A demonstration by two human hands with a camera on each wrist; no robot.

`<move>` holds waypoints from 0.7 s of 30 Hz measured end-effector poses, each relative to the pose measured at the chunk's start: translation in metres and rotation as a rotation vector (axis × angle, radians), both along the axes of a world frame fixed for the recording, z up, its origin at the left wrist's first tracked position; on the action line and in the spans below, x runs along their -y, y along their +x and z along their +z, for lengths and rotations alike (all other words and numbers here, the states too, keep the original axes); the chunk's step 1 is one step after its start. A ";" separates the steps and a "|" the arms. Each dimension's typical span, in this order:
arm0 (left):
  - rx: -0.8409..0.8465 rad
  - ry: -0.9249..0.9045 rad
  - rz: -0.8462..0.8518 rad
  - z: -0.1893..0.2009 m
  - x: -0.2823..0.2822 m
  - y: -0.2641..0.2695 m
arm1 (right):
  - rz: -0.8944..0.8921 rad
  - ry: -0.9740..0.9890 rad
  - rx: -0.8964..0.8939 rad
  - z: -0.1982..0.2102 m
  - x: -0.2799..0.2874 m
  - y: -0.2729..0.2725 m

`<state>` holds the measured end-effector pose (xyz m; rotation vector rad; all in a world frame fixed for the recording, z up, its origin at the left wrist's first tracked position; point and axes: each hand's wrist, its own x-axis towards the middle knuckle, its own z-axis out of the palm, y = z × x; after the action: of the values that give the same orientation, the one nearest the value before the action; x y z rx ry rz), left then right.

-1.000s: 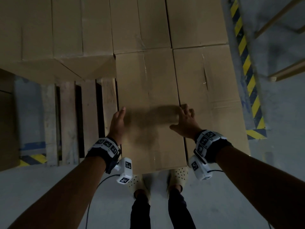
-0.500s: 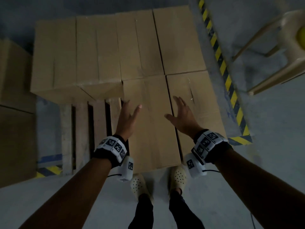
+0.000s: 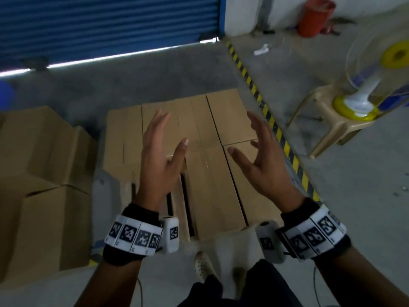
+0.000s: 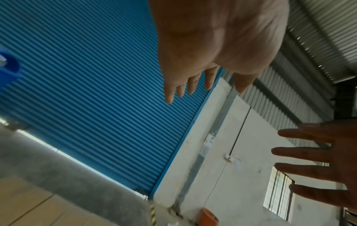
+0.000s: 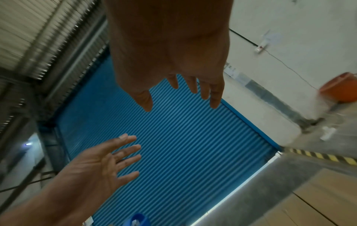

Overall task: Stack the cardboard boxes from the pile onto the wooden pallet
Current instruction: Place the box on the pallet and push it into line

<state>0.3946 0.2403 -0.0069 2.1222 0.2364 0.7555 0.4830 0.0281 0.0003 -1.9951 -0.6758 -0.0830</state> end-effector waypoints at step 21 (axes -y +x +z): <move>-0.047 0.102 0.279 0.036 0.139 -0.359 | 0.322 0.036 0.042 0.040 0.103 -0.293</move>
<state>0.0356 0.1008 0.0289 2.2317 0.5379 0.8944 0.1896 -0.0752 0.0406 -1.8309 -1.0064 0.0565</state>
